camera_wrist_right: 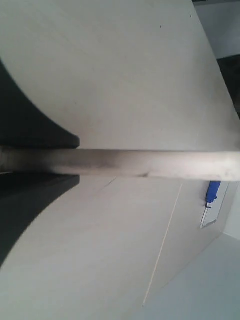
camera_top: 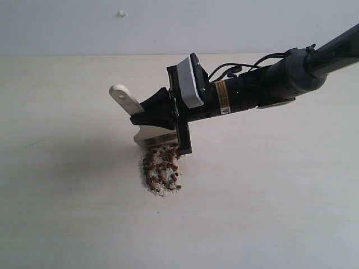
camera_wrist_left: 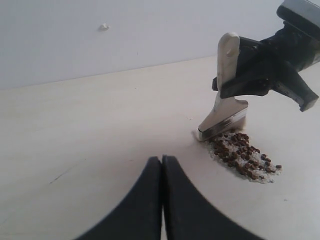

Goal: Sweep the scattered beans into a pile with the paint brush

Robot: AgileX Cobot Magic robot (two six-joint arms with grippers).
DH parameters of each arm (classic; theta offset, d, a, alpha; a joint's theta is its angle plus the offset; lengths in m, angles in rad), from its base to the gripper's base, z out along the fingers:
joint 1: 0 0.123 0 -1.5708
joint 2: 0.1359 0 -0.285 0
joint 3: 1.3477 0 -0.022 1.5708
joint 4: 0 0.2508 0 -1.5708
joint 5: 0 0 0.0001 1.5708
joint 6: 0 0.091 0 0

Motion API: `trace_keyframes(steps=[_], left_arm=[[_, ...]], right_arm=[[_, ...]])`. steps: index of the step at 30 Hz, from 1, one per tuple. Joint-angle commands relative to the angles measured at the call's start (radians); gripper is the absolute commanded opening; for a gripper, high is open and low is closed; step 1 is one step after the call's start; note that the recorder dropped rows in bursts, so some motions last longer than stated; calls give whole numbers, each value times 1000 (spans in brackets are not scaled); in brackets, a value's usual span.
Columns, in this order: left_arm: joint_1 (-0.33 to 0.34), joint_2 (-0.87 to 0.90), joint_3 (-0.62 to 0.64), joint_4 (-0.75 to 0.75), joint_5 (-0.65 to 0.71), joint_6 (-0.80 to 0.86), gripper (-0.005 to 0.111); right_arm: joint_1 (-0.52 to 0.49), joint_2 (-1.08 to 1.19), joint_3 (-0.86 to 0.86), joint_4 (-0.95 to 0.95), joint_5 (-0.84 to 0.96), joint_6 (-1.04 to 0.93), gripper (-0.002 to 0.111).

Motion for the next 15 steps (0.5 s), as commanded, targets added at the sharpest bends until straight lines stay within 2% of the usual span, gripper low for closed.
trace_keyframes(steps=[1, 15], left_arm=[[-4, -3, 4, 3, 0, 3, 0], [-4, -3, 4, 3, 0, 3, 0]], right_arm=[[-6, 5, -4, -46, -9, 44, 0], [-6, -46, -4, -38, -9, 67, 0]])
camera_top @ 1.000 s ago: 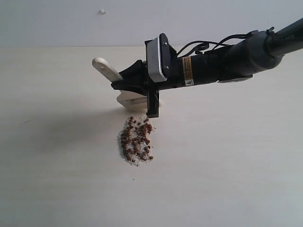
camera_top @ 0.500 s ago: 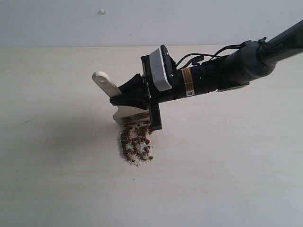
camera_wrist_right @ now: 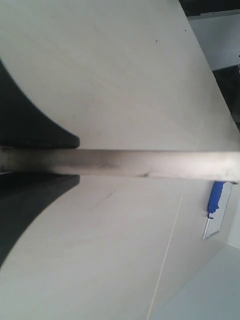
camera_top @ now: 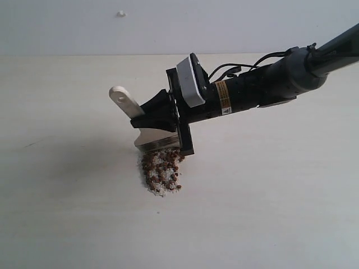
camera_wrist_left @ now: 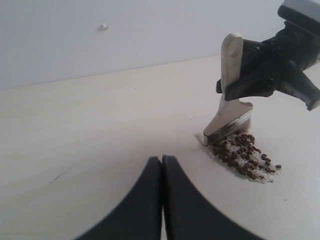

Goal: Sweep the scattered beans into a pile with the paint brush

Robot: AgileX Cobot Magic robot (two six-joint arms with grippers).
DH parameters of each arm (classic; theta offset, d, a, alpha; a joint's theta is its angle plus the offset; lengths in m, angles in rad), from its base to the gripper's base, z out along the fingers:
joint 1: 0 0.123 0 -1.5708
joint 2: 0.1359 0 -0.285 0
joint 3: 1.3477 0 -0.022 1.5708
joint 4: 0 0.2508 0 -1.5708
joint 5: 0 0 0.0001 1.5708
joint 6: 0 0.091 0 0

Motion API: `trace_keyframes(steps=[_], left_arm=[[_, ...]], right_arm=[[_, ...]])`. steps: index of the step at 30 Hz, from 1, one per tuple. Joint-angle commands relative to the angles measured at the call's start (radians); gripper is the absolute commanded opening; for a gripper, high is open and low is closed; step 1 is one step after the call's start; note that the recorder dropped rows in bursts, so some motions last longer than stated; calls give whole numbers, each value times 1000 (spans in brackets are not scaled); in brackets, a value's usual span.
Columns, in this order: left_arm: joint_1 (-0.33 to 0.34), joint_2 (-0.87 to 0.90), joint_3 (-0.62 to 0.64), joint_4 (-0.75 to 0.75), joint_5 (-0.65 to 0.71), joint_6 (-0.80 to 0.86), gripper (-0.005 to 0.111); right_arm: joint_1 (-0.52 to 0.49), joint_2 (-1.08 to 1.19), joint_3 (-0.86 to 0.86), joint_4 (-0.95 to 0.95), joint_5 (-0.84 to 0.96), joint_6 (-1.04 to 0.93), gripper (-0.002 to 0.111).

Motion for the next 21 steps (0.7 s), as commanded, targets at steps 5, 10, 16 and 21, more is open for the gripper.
trace_keyframes(steps=[5, 10, 16, 21], left_arm=[[-4, -3, 4, 3, 0, 3, 0], [-4, -3, 4, 3, 0, 3, 0], [-4, -3, 4, 3, 0, 3, 0], [-4, -3, 4, 3, 0, 3, 0]], right_arm=[[-6, -89, -4, 39, 3, 15, 0], [-6, -106, -4, 61, 135, 28, 0], [-6, -102, -4, 106, 270, 66, 0], [-6, -102, -4, 193, 376, 70, 0]])
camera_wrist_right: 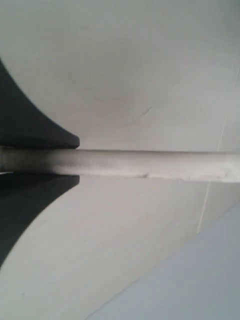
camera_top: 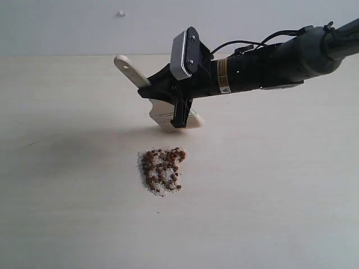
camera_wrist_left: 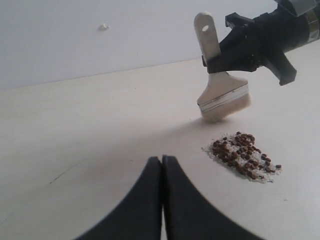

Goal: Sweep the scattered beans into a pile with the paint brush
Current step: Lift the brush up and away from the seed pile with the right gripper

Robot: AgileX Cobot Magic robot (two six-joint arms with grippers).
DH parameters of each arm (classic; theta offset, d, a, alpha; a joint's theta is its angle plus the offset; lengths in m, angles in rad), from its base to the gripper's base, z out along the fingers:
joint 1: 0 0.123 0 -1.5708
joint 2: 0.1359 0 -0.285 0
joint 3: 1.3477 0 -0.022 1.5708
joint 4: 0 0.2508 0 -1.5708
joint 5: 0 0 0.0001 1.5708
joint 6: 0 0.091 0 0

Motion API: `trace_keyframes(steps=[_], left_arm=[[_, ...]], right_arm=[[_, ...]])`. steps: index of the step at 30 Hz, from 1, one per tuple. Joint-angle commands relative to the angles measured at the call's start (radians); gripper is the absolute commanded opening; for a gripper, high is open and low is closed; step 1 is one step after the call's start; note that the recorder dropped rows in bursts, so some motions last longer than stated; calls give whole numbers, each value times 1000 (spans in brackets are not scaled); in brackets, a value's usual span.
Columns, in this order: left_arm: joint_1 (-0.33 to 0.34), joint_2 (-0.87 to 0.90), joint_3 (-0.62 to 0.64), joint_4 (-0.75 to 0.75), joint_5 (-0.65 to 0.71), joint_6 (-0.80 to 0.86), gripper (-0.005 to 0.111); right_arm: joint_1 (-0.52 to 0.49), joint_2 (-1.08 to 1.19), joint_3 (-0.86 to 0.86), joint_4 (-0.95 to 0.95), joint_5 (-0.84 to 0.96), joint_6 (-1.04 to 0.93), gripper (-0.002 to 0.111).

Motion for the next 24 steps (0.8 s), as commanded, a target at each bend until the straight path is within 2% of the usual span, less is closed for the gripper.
trace_keyframes(steps=[1, 6, 10, 14, 19, 20, 24], left_arm=[[-4, -3, 4, 3, 0, 3, 0], [-4, -3, 4, 3, 0, 3, 0], [-4, -3, 4, 3, 0, 3, 0], [-4, -3, 4, 3, 0, 3, 0], [-4, -3, 4, 3, 0, 3, 0], [-4, -3, 4, 3, 0, 3, 0], [-4, -3, 4, 3, 0, 3, 0]], right_arm=[[-6, -5, -4, 93, 77, 18, 0], [-6, -45, -4, 199, 161, 137, 0], [-6, -139, -4, 203, 386, 325, 0], [-3, -239, -3, 26, 529, 676, 0], [-3, -354, -3, -380, 480, 1242, 0], [-3, -373, -3, -380, 459, 1327, 0], [-34, -406, 8, -380, 297, 1447, 0]])
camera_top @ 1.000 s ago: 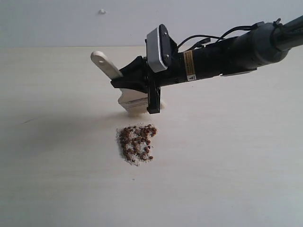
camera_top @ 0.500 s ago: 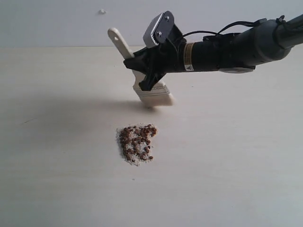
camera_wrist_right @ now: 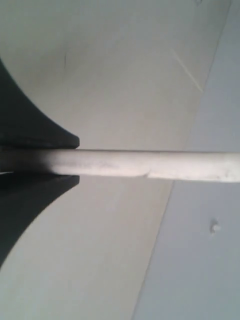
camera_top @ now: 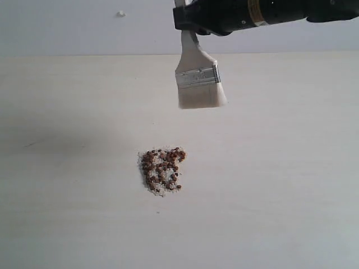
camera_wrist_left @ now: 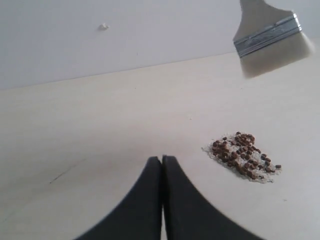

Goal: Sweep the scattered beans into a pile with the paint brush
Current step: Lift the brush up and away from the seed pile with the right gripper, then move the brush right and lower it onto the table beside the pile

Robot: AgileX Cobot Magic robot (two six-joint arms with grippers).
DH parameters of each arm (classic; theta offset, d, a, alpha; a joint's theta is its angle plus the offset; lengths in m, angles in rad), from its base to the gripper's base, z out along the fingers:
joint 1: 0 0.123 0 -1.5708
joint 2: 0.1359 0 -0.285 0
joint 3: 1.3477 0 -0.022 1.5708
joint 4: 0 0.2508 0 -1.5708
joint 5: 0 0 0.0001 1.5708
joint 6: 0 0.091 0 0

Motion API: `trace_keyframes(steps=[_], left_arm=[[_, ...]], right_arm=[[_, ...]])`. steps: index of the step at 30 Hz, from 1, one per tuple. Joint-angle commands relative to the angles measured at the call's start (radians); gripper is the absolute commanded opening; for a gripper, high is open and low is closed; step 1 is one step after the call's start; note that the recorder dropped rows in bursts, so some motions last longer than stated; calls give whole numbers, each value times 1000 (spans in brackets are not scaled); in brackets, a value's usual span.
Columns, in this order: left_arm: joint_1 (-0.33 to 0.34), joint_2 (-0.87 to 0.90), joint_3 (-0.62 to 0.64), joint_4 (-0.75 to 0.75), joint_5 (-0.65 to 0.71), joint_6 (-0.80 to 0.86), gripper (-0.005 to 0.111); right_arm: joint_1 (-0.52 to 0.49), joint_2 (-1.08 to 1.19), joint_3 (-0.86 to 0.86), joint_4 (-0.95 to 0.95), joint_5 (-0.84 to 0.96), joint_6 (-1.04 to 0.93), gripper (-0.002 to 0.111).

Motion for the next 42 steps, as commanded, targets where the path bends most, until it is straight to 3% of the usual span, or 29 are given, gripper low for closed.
trace_keyframes(steps=[1, 10, 20, 30, 34, 39, 41, 42], left_arm=[[-4, -3, 4, 3, 0, 3, 0], [-4, -3, 4, 3, 0, 3, 0], [-4, -3, 4, 3, 0, 3, 0], [-4, -3, 4, 3, 0, 3, 0], [-4, -3, 4, 3, 0, 3, 0], [-4, -3, 4, 3, 0, 3, 0], [-4, -3, 4, 3, 0, 3, 0], [-4, -3, 4, 3, 0, 3, 0]], right_arm=[[-31, -36, 8, -43, -168, 177, 0], [-122, -36, 8, -43, -135, 232, 0], [-250, -36, 8, -43, 12, 93, 0], [-254, -25, 8, -43, 465, -325, 0], [-254, -7, 8, -43, 586, -408, 0], [-253, -5, 73, 202, 658, -634, 0], [-247, -5, 97, 454, 809, -826, 0], [-246, -5, 97, 675, 916, -1058, 0]])
